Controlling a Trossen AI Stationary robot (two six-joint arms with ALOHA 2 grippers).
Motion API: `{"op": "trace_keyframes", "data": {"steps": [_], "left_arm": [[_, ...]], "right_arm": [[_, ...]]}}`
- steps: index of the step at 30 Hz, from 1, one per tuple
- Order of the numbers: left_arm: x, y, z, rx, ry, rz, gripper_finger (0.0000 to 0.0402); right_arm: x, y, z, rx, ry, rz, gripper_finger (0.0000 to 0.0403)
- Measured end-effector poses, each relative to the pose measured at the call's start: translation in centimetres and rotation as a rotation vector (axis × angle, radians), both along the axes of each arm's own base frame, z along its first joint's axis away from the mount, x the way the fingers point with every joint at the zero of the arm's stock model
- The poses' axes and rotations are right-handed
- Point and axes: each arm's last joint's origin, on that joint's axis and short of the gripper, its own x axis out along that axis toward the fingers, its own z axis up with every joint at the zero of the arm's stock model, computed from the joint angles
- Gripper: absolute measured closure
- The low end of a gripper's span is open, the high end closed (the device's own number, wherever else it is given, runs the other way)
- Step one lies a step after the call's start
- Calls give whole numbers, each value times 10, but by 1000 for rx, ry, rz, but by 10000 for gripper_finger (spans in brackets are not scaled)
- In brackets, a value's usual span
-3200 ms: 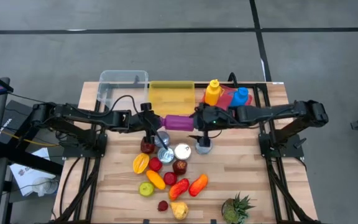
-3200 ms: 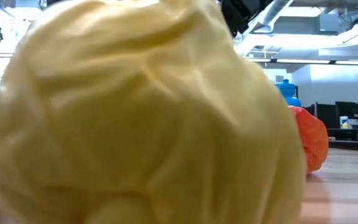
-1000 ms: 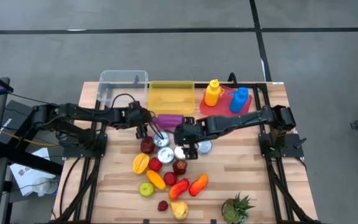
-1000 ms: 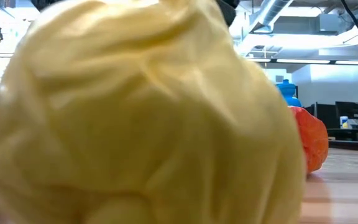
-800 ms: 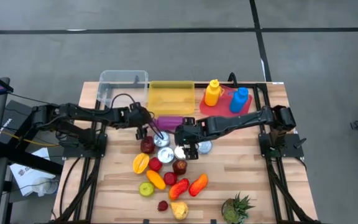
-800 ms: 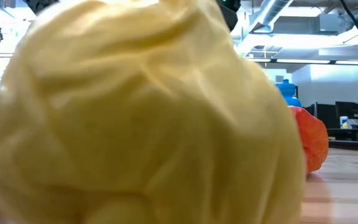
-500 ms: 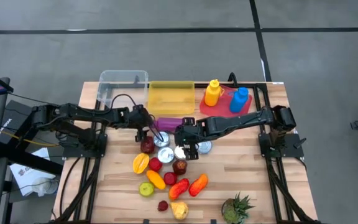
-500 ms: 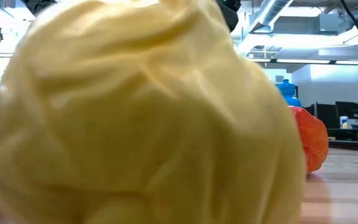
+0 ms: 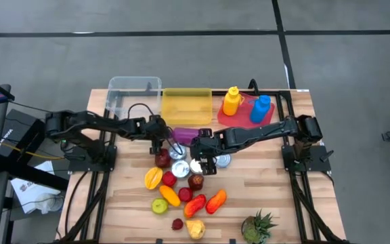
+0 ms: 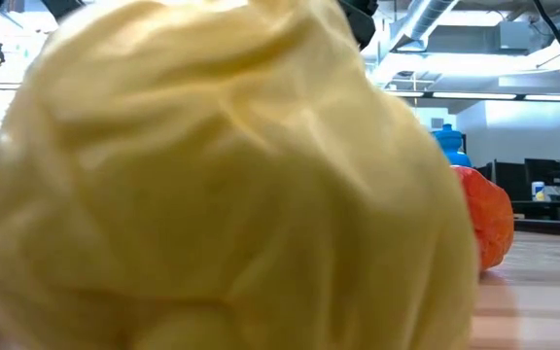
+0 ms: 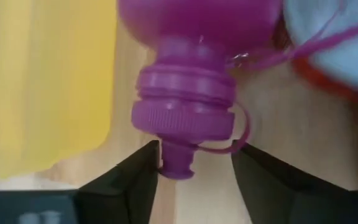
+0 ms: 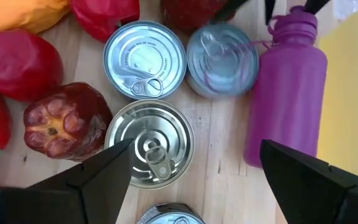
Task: Pick & Place Food Item
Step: Put the purple water bottle into the pink bin
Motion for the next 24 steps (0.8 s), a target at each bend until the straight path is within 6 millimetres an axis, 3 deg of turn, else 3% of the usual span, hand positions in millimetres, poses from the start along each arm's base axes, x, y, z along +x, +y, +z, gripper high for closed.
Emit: {"op": "trace_keyframes", "data": {"steps": [6,11,18,24], "left_arm": [[3,1,-7,23,21,11,284],[1,-2,6,39,-23,7,364],[-8,-14,37,65,-118,-22,364],[-20,-20,58,34,-68,42,364]], "right_arm": [[0,0,0,0,0,-1,68],[0,0,0,2,-2,-3,68],[2,0,1,5,-21,-4,68],[5,0,3,3,-57,4,68]]}}
